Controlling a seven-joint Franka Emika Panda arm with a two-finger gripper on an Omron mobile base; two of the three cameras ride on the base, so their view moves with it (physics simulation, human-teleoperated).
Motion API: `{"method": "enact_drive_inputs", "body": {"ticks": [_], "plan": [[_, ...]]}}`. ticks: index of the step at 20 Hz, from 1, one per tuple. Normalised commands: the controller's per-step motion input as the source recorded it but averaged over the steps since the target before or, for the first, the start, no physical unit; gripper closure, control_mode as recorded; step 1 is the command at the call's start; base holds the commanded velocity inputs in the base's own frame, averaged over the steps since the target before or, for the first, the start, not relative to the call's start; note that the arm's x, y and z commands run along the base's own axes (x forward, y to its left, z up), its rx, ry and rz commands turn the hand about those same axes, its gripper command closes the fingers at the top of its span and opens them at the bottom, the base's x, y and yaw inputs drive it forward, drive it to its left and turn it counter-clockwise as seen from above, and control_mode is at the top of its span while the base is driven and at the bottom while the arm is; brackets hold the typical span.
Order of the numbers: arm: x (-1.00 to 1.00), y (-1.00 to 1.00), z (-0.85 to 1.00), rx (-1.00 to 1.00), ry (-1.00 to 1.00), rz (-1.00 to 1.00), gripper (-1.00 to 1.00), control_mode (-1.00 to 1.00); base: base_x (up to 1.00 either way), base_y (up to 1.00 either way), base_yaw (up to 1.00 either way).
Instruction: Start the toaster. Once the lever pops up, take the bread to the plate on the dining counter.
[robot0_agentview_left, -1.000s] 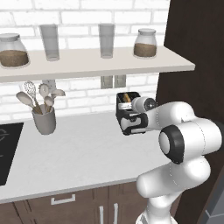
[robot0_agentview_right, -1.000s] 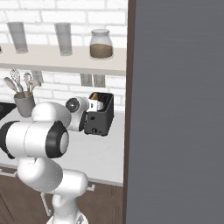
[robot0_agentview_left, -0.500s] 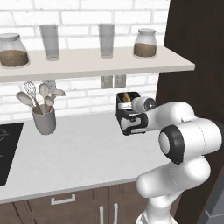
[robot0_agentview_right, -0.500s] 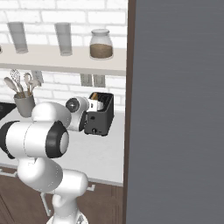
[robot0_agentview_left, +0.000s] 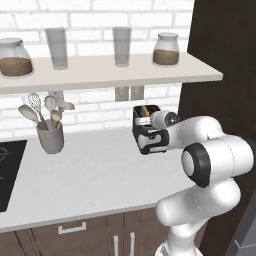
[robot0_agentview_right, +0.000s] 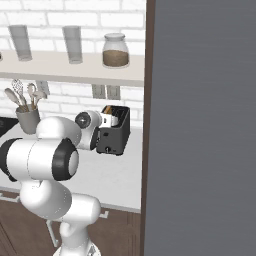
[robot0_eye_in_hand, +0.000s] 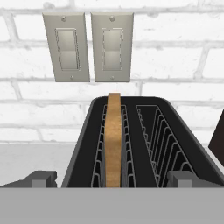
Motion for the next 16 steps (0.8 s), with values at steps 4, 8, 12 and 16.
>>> {"method": "enact_drive_inputs", "body": {"ticks": [4,8,12,16], "plan": [[0.0,0.0,0.0,0.0,0.0,0.0,-1.0,-1.0,0.0,0.0,0.0],[0.0,0.0,0.0,0.0,0.0,0.0,-1.0,-1.0,0.0,0.0,0.0],[0.0,0.0,0.0,0.0,0.0,0.0,-1.0,-1.0,0.0,0.0,0.0],[0.0,0.0,0.0,0.0,0.0,0.0,-1.0,-1.0,0.0,0.0,0.0]]}}
